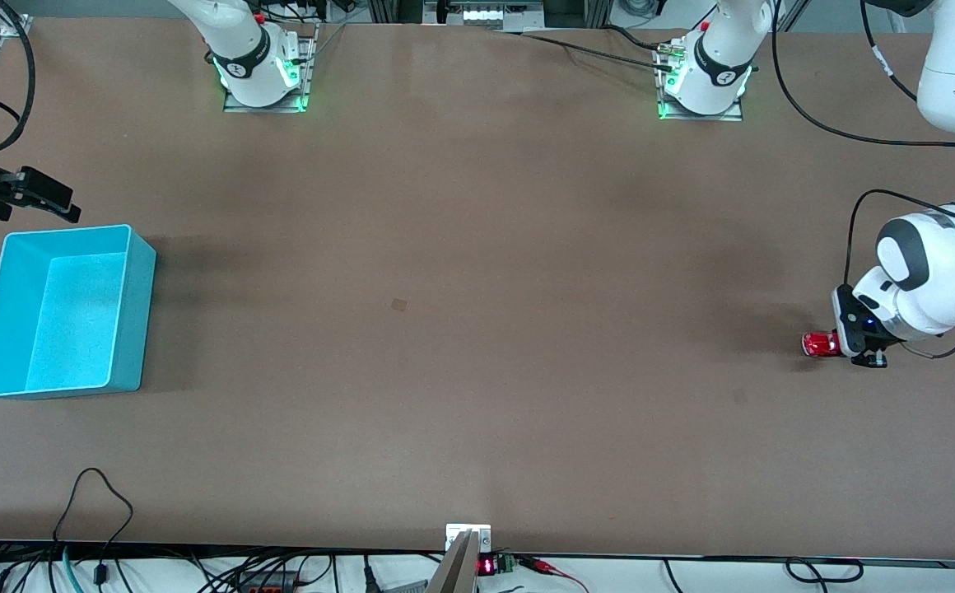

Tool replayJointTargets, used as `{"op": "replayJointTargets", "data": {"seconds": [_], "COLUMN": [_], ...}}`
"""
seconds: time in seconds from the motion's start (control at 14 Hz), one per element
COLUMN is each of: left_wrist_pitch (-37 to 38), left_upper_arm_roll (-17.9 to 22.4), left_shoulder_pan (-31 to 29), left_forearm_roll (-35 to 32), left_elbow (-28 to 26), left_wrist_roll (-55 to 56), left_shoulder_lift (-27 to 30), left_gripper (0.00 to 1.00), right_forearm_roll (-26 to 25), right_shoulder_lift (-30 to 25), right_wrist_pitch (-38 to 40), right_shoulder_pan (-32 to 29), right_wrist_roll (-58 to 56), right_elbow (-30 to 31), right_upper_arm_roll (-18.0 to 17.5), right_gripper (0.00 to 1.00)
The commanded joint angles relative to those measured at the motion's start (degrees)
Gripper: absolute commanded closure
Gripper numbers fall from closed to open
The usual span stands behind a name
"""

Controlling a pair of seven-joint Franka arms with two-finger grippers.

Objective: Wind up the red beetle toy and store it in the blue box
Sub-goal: 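Slide the red car with the left gripper toward the blue box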

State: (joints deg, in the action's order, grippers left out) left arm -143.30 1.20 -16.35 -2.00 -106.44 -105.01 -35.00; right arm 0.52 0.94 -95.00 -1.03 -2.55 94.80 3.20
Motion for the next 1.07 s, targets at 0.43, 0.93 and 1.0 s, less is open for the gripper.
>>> {"op": "replayJointTargets", "data": {"seconds": [0.43,0.93,1.0], "left_wrist_pitch": [0.74,11.53,13.72], "left_upper_arm_roll": [-0.59,-0.5,-0.33], "left_shoulder_pan": [-1.23,-1.23,-1.23], "left_forearm_roll": [-0.19,0.07,0.07], "left_elbow": [1.68,1.77,1.77], "left_wrist_roll": [-1.95,1.29,2.61], "left_shoulder_lift": [0.81,6.51,7.57], "left_gripper": [0.0,0.0,0.0], "right_forearm_roll": [-0.61,-0.61,-0.61], "right_shoulder_lift": [0.2,0.2,0.2], "right_wrist_pitch": [0.43,0.61,0.61], "right_shoulder_pan": [-0.2,-0.2,-0.29], "right_wrist_roll": [-0.35,-0.35,-0.35], "right_elbow": [-0.49,-0.49,-0.49], "right_upper_arm_roll": [-0.12,-0.12,-0.12], "right_gripper": [0.0,0.0,0.0]}}
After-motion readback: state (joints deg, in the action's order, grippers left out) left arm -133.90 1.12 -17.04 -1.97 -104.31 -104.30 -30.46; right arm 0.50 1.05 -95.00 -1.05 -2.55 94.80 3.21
